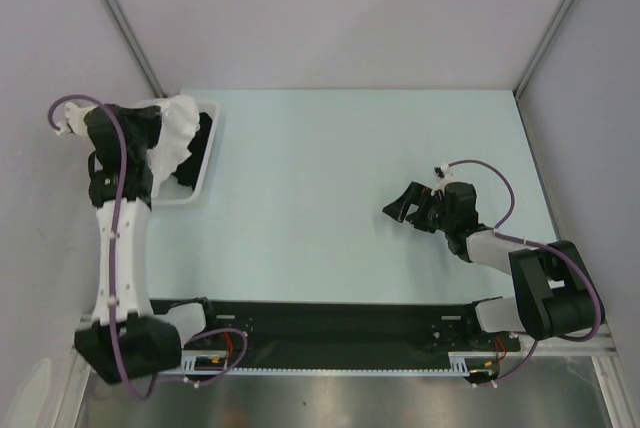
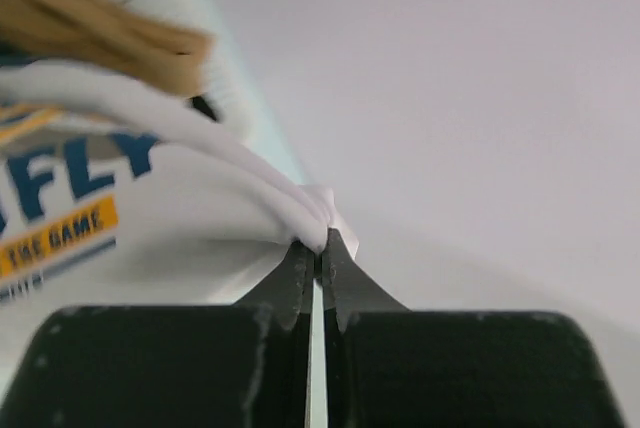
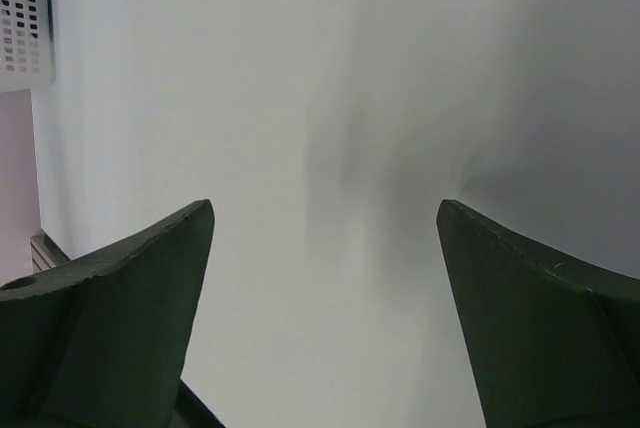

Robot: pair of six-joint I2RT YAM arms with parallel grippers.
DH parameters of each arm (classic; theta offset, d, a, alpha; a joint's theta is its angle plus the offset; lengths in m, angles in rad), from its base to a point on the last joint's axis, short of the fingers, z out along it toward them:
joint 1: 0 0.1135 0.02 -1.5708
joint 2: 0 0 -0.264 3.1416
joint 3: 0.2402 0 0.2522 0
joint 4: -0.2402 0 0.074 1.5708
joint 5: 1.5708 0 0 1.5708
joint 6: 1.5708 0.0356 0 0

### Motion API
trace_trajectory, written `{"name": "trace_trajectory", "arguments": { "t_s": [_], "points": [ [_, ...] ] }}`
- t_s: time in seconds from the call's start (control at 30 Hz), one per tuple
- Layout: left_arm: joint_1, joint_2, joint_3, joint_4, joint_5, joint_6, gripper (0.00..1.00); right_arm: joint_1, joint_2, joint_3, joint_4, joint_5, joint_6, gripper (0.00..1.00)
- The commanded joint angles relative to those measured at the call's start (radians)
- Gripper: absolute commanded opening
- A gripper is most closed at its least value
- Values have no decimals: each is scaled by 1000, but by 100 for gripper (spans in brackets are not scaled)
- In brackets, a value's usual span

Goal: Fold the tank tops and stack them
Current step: Move the tank top to the center of the board

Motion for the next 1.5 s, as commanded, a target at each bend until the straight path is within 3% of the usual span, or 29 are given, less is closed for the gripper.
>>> {"name": "trace_trajectory", "arguments": {
  "t_s": [0.0, 0.13, 0.27, 0.5, 0.63, 0.77, 0.87, 0.97, 1.1, 1.17, 1.2, 1.23, 1.27, 1.37, 1.47],
  "points": [
    [-79, -233, 37, 49, 12, -35, 0, 6, -18, 34, 30, -3, -24, 100],
    [-191, -417, 152, 35, -10, 3, 0, 9, -21, 34, 28, 0, -29, 100],
    [-214, -485, 199, 82, 109, -55, 0, 10, -18, 35, 28, 2, -30, 100],
    [-242, -460, 198, 202, 289, -204, 0, 10, -18, 37, 24, 11, -37, 100],
    [-447, -402, 143, 239, 185, -160, 0, 13, -19, 41, 22, 18, -41, 100],
    [-790, -302, 83, 279, 2, -61, 1, 13, -19, 46, 7, 26, -52, 99],
    [-962, -226, 52, 317, -113, -15, 0, 13, -28, 44, -2, 37, -58, 100],
    [-1082, -170, 3, 364, -225, 12, 0, 13, -50, 40, -21, 66, -61, 100],
    [-1100, -29, -25, 352, -246, -17, 2, 12, -132, 20, -50, 135, -57, 100],
    [-1093, 85, -14, 357, -201, 23, 20, 12, -186, -4, -82, 210, -57, 100],
    [-1089, 124, 0, 358, -167, 50, 35, 12, -223, -12, -100, 237, -58, 100],
    [-1080, 176, 53, 357, -118, 87, 62, 13, -287, -21, -119, 308, -64, 100],
    [-1060, 248, 93, 267, -42, 126, 71, 13, -324, -31, -157, 346, -64, 99],
    [-1035, 331, 207, 106, -1, 195, 92, 12, -422, -55, -197, 439, -66, 95],
    [-1008, 342, 222, 31, 14, 279, 94, 13, -461, -77, -180, 433, -70, 92]
  ]
}}
